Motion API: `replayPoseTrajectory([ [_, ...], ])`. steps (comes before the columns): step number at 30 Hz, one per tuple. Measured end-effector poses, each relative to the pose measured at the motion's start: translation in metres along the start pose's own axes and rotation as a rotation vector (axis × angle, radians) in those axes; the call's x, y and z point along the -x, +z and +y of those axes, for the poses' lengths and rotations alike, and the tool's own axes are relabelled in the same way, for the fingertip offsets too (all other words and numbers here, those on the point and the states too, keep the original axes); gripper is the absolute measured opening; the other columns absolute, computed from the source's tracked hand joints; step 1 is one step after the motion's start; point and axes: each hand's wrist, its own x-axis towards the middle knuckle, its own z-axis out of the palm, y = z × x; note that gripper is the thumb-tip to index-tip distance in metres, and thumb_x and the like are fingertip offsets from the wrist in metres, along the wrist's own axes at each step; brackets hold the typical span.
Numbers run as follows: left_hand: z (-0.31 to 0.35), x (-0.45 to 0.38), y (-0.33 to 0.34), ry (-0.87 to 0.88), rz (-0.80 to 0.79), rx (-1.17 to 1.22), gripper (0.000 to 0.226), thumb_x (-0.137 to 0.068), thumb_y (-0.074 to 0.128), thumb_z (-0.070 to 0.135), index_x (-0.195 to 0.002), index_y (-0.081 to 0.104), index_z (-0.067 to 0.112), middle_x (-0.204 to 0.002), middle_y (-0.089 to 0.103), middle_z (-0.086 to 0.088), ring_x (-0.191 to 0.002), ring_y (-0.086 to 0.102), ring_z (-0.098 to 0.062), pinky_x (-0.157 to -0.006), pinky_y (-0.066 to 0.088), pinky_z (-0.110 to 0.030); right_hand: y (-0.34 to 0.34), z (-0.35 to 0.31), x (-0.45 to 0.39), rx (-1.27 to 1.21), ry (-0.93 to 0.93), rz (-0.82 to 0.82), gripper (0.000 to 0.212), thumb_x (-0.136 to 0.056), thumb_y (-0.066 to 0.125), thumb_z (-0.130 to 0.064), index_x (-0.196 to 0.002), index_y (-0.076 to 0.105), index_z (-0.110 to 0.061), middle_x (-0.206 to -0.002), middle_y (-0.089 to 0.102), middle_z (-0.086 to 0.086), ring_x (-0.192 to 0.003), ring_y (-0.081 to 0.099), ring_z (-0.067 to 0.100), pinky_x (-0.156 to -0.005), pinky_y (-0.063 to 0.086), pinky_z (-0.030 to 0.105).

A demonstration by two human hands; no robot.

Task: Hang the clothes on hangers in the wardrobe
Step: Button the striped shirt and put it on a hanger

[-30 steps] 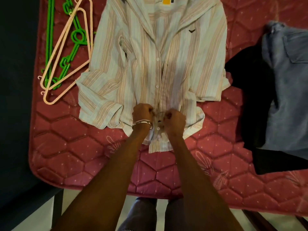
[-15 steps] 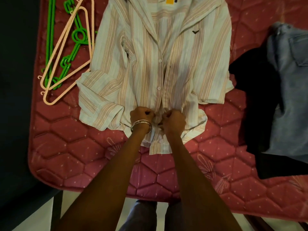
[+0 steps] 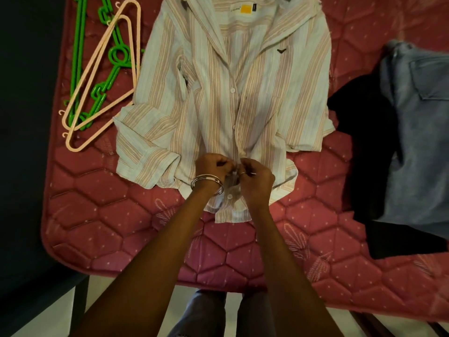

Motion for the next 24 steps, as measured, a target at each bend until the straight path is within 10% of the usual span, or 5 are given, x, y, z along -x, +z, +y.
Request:
replayPoseTrajectory([
  [6,0.008,0.002,0.000,0.047,-0.042,-0.008,0.015,-0.079,0.073,0.008,-0.089,0.073,-0.002,-0.080,0.072,-0.015,-0.071,0.068,-0.019,-0.061,0.050,-0.011,-0.004,-0.001,-0.001,-0.182,0.077,0.106,0.025,-0.083,0.070,-0.004,-0.109,0.070,-0.007,-0.089,0.072,0.003,-0.078,0.065,0.008,-0.075,0.052,0.015],
  [13,0.005,0.007,0.004,-0.001,0.076,0.048,0.015,-0.079,0.074,0.012,-0.086,0.074,-0.002,-0.076,0.072,-0.016,-0.070,0.070,-0.027,-0.072,0.058,-0.039,-0.009,0.000,0.004,-0.219,0.011,0.020,0.036,-0.081,0.070,0.004,-0.115,0.067,-0.006,-0.089,0.070,-0.003,-0.080,0.066,-0.003,-0.077,0.052,0.012],
  [24,0.011,0.001,-0.003,0.019,-0.061,0.074,0.012,-0.086,0.064,0.001,-0.093,0.071,-0.003,-0.081,0.070,-0.020,-0.074,0.068,-0.032,-0.073,0.058,-0.044,-0.013,-0.004,-0.005,-0.350,0.047,-0.014,0.031,-0.075,0.071,0.011,-0.099,0.068,-0.008,-0.085,0.073,0.005,-0.083,0.071,0.015,-0.079,0.059,0.034],
])
